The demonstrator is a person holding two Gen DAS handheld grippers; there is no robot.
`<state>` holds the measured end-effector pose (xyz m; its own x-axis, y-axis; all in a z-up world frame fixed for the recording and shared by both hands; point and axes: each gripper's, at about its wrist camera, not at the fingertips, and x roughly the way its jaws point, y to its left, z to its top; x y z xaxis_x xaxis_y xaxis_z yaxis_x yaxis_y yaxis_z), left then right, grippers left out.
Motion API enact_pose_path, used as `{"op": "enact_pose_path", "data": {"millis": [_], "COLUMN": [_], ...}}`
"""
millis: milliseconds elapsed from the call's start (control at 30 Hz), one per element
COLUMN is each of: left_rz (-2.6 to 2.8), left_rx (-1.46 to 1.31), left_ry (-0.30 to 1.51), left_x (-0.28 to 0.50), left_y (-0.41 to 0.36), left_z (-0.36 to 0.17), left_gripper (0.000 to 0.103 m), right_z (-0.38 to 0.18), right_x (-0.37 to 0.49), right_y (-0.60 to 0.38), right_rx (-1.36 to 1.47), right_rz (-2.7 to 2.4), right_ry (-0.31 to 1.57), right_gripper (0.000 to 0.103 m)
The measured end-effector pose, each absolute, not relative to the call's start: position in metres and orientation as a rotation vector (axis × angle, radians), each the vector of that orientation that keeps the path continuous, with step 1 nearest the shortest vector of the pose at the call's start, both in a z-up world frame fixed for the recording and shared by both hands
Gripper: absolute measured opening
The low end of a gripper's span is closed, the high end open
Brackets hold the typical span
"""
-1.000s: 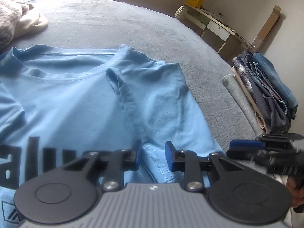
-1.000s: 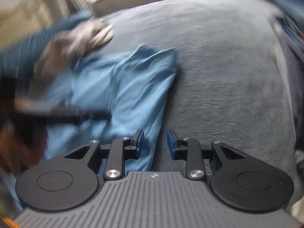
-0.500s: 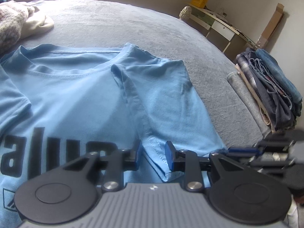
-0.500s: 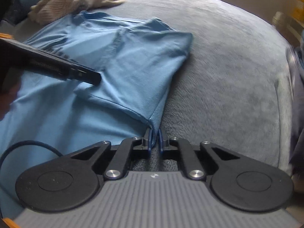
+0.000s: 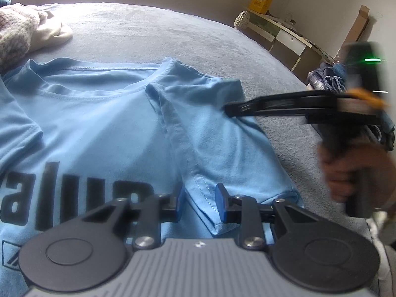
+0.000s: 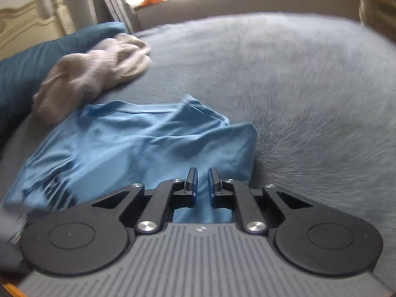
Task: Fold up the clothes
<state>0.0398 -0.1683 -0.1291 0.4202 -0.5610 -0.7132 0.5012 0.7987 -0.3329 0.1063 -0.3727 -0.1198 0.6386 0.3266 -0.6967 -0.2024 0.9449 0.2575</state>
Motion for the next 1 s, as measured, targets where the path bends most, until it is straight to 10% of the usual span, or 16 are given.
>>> {"op": "enact_pose_path", "data": {"millis": [300, 1000], "left_rz": [-0.568, -0.18], "left_rx": [-0.115, 0.164], "left_ry": [0.782, 0.967], "left_x": [0.087, 0.16], "left_y": [-0.09, 0.052], "left_z": [-0.077, -0.009], "left_gripper": [0.054, 0.061], "right_z": [-0.104, -0.086], "right_x": [0.122, 0.121], "right_y": [-0.38, -0.345], "right_rx": [0.28, 0.361], "right_rz": [0.35, 0.476], "right_ry": [0.735, 0.754], "right_gripper": [0.01, 0.019]}}
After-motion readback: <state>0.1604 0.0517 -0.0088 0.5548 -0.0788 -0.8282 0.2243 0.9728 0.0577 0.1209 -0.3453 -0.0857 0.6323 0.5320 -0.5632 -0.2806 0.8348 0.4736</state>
